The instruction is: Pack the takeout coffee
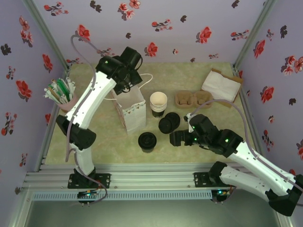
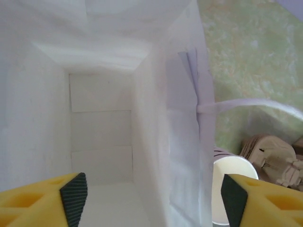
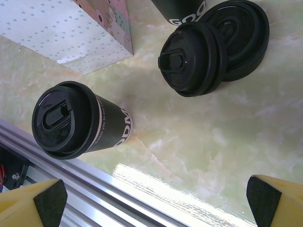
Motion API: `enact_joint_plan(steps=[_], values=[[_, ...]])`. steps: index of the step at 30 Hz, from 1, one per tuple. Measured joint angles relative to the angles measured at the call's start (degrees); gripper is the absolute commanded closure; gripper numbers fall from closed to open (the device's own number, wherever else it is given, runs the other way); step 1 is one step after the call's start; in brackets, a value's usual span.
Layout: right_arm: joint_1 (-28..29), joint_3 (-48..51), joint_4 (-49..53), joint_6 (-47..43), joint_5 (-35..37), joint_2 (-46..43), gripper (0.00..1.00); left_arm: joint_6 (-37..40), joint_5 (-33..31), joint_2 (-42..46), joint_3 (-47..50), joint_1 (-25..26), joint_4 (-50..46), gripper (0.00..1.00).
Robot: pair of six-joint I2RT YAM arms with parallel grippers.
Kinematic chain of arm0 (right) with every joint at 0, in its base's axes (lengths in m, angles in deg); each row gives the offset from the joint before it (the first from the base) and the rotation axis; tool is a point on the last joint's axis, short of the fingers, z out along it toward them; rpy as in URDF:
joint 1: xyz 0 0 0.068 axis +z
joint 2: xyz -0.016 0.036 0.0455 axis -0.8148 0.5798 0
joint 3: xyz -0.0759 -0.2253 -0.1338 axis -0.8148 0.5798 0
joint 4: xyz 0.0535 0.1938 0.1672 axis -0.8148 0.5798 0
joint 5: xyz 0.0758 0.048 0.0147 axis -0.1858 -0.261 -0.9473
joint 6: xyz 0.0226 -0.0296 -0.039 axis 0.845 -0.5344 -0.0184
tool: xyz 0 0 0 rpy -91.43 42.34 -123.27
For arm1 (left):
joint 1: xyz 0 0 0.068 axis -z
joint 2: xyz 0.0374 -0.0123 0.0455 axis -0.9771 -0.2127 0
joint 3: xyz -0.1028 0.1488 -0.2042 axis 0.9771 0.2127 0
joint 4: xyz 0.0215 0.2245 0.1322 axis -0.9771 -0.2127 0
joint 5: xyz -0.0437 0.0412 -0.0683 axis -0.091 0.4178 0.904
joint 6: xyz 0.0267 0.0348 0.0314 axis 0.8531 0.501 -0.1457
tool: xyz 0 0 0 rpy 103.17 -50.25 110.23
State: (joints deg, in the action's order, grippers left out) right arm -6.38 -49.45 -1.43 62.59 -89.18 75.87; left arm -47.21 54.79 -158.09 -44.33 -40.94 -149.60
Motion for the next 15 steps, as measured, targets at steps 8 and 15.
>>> enact_joint_plan(steps=[8, 15], values=[[-0.17, -2.67, 3.76, 0.7, 6.21, 0.0, 0.01, 5.27, -0.26, 12.66, 10.54, 1.11, 7.87, 0.01], [-0.24, -7.08, 7.96, 3.98, 20.57, -1.95, 0.01, 14.84, 1.29, 36.57, 35.39, 4.76, 24.09, 0.01]])
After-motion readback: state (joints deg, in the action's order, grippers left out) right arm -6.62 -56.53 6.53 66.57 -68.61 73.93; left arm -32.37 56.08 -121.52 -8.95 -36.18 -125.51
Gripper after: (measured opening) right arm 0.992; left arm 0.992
